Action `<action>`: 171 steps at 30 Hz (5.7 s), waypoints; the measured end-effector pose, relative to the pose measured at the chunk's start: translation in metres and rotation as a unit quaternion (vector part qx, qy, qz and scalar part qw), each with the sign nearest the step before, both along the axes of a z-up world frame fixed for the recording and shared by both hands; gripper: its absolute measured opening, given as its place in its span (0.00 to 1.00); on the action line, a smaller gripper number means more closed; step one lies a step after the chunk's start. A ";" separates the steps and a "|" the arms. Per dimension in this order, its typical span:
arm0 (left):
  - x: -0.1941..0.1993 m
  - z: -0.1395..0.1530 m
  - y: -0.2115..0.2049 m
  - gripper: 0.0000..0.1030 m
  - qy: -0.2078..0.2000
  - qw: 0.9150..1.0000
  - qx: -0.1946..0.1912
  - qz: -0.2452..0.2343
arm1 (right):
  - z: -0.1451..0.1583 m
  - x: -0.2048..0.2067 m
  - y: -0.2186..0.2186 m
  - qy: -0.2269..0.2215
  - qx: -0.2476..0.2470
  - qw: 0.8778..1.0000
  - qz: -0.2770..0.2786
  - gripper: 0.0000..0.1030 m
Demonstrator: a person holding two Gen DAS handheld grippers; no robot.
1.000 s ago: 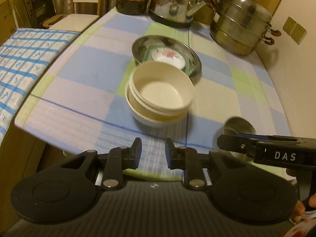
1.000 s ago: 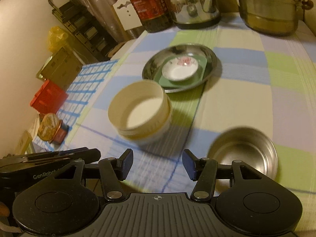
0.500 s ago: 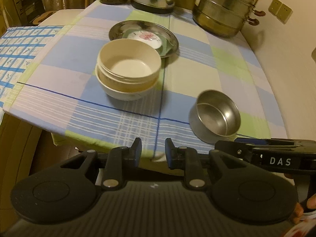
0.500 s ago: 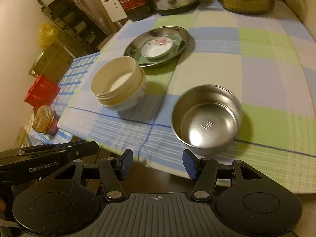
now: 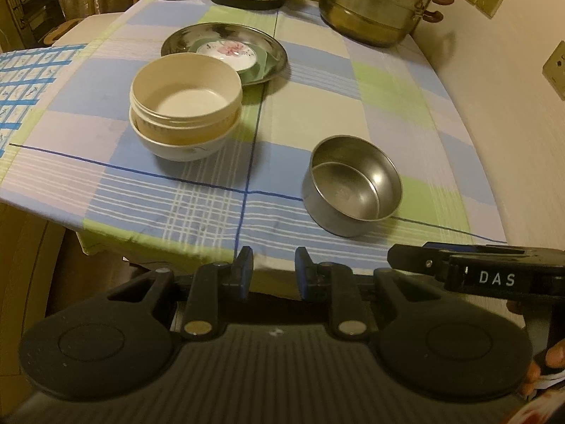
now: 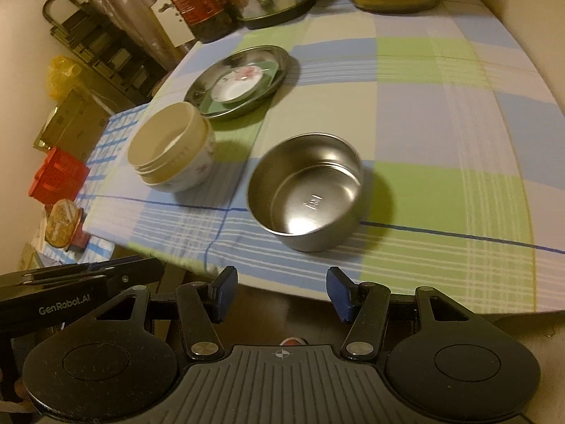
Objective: Organize plates and bowls
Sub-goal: 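Move the left gripper to the small steel bowl and close on its rim, then lift the small steel bowl with the left gripper toward the cream bowls, then lower the steel bowl into the cream bowls and open the left gripper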
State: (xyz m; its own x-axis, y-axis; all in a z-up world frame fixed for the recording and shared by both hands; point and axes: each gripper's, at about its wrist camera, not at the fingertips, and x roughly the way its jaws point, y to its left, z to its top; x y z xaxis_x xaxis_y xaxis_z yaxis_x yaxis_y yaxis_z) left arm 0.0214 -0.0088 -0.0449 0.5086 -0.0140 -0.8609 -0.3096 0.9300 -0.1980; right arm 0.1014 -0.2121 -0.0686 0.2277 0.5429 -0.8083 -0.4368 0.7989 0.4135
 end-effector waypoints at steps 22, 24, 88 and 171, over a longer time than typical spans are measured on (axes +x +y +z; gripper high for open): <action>0.026 -0.009 -0.008 0.22 -0.011 1.000 -0.004 -0.009 | -0.013 0.018 -0.035 -0.028 -0.040 0.997 -0.056 0.54; 0.030 -0.012 -0.008 0.22 -0.014 1.000 -0.003 -0.011 | -0.014 0.020 -0.036 -0.030 -0.042 0.997 -0.059 0.54; 0.099 -0.026 -0.008 0.06 -0.040 0.998 0.002 -0.052 | -0.017 0.059 0.012 -0.101 -0.039 0.994 -0.033 0.08; 0.085 0.009 0.177 0.06 -0.052 0.995 -0.027 0.084 | 0.016 0.112 0.202 -0.013 -0.007 0.999 0.051 0.08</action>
State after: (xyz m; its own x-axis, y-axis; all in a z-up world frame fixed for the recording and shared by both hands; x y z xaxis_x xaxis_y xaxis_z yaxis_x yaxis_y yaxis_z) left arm 0.1068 0.1684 -0.0362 0.5936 0.0331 -0.8041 -0.4343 0.8543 -0.2855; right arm 0.2135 -0.0104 -0.0524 0.1935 0.5527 -0.8106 -0.5262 0.7558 0.3898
